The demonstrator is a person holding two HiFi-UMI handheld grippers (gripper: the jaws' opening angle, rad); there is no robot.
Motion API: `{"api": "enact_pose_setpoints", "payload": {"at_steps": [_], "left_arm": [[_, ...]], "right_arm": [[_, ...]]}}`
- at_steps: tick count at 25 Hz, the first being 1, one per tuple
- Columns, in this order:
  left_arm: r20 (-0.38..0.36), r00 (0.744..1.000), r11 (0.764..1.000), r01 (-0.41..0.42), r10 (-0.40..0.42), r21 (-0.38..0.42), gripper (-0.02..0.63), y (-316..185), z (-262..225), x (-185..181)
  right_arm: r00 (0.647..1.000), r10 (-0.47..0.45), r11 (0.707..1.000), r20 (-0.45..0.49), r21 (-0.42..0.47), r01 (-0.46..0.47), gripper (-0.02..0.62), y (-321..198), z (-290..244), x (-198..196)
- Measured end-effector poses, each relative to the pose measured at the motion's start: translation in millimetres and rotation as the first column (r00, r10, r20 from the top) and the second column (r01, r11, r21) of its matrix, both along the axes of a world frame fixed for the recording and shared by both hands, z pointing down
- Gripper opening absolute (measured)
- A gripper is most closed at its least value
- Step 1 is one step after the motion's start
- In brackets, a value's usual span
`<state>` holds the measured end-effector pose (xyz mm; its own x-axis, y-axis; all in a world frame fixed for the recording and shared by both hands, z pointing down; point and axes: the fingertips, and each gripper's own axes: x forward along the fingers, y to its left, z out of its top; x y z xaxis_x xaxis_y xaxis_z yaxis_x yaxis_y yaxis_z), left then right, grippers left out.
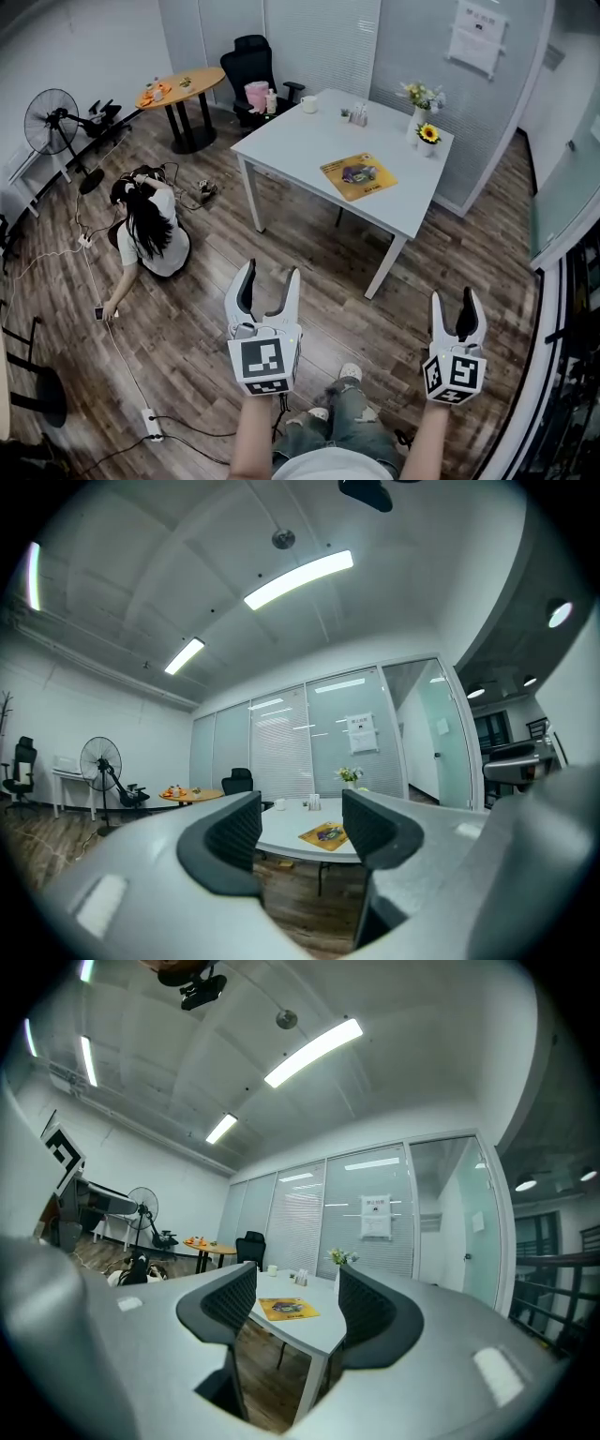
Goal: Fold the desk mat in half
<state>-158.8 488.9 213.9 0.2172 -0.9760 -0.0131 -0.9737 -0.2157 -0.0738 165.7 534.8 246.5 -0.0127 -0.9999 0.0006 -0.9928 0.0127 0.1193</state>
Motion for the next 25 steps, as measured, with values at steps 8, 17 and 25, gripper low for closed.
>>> {"api": "enact_pose_setpoints", "payload": {"at_steps": [8,17,25], "left_arm": [[-0.023,0.999,0.999,0.028,-0.029,-0.020,0.259,-58,7,11],[0.013,0.996,0.996,0.089,-0.089,-0.009,0.259,-160,6,33],[0.010,0.993,0.993,0.114,-0.114,-0.012,0.259,-249,1,62]], "right_arm": [[0.999,-0.040,0.999,-0.018,-0.007,0.040,0.299,-67,10,13],[0.993,-0.114,0.993,-0.017,-0.019,0.114,0.299,-192,10,37],[0.986,-0.163,0.987,-0.036,-0.012,0.163,0.298,-294,2,60]]}}
